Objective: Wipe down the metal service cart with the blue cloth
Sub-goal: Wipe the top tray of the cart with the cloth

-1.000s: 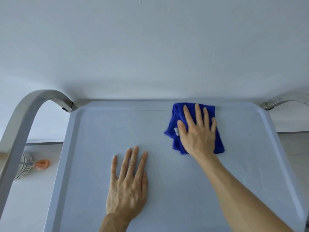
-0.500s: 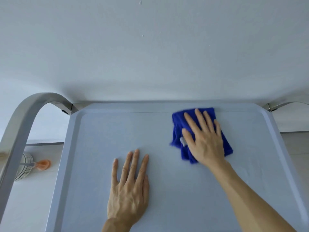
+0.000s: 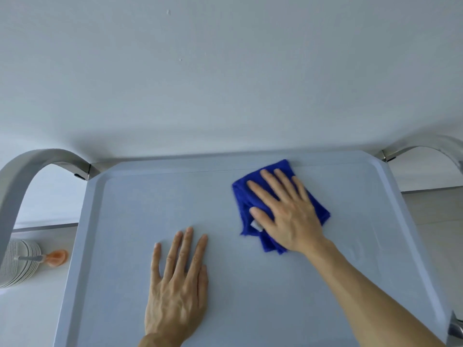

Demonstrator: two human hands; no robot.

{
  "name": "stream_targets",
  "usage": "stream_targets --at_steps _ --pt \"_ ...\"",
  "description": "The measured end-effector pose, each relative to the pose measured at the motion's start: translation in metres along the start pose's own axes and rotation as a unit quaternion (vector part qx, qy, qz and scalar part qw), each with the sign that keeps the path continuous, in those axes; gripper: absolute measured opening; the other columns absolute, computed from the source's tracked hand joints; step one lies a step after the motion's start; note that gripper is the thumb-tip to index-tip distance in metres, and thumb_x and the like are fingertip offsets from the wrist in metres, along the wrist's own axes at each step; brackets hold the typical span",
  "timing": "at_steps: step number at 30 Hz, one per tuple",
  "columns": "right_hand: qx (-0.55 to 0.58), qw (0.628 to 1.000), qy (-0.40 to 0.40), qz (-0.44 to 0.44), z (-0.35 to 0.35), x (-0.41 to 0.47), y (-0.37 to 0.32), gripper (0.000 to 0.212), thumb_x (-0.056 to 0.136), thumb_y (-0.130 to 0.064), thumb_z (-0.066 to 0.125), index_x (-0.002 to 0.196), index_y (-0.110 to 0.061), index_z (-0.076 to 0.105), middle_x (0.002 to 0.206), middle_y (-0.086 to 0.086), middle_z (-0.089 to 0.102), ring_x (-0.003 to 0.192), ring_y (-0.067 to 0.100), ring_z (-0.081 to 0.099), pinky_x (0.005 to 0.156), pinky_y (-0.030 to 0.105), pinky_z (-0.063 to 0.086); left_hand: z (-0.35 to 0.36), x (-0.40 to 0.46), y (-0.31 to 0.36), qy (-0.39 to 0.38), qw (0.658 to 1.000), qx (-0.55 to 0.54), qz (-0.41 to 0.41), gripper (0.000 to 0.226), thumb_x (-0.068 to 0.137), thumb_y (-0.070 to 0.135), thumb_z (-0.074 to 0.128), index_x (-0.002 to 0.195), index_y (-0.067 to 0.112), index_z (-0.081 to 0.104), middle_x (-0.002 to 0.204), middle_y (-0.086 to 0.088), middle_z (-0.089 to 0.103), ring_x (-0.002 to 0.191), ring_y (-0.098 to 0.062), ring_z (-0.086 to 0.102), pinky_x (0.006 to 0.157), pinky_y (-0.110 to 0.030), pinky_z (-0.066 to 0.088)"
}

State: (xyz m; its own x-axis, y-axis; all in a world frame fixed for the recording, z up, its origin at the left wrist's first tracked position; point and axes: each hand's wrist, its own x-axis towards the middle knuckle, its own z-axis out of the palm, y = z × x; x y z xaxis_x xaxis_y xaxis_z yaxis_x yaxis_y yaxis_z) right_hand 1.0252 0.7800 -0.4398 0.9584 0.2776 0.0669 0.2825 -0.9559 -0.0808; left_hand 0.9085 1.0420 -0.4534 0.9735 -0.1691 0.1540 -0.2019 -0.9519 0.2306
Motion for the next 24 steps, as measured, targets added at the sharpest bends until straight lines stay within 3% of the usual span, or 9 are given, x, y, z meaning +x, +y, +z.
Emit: stream_targets --at_steps 3,7,11,15,24 --pt "-0.007 0.992 -0.019 0.122 -0.007 0.002 0.028 0.060 0.098 -0.059 0.032 0.153 -0.036 0.033 0.164 0.002 0.026 0.151 0.027 0.022 0.120 0.054 0.021 -0.001 0.000 0.002 -0.009 1.000 -0.002 0.000 0.051 0.100 0.027 0.032 0.149 0.015 0.043 0.159 -0.010 0.033 0.148 -0.026 0.031 0.116 -0.061 0.025" --pt "0.004 0.963 -0.008 0.268 -0.001 0.046 -0.011 0.065 0.097 -0.064 0.030 0.155 -0.035 0.028 0.165 0.007 0.021 0.152 0.034 0.015 0.119 0.061 0.014 -0.001 -0.002 -0.001 -0.023 1.000 0.002 -0.002 0.053 0.099 0.026 0.034 0.150 0.016 0.040 0.161 -0.009 0.030 0.149 -0.026 0.027 0.117 -0.060 0.023" --pt "0.019 0.990 -0.007 0.141 0.004 0.057 -0.068 0.063 0.096 -0.063 0.034 0.153 -0.037 0.032 0.164 0.006 0.024 0.151 0.035 0.018 0.119 0.060 0.013 0.000 -0.002 -0.002 -0.031 0.999 0.003 -0.005 0.053 0.101 0.028 0.031 0.152 0.017 0.037 0.162 -0.009 0.028 0.150 -0.025 0.025 0.119 -0.059 0.019" --pt "0.038 0.999 -0.022 0.009 0.005 0.004 -0.075 0.060 0.097 -0.060 0.038 0.153 -0.039 0.032 0.165 0.003 0.024 0.152 0.031 0.018 0.119 0.059 0.017 0.000 -0.003 -0.003 -0.043 0.999 0.007 -0.005 0.053 0.102 0.030 0.028 0.154 0.020 0.032 0.163 -0.007 0.024 0.151 -0.023 0.022 0.121 -0.056 0.015" --pt "-0.005 0.996 -0.076 0.036 -0.010 -0.160 -0.030 0.063 0.099 -0.063 0.032 0.156 -0.041 0.018 0.167 -0.002 0.013 0.154 0.027 0.011 0.118 0.057 0.023 -0.005 -0.001 0.004 -0.047 0.999 0.013 -0.014 0.053 0.102 0.031 0.026 0.153 0.019 0.035 0.160 -0.008 0.031 0.150 -0.025 0.026 0.121 -0.056 0.016"
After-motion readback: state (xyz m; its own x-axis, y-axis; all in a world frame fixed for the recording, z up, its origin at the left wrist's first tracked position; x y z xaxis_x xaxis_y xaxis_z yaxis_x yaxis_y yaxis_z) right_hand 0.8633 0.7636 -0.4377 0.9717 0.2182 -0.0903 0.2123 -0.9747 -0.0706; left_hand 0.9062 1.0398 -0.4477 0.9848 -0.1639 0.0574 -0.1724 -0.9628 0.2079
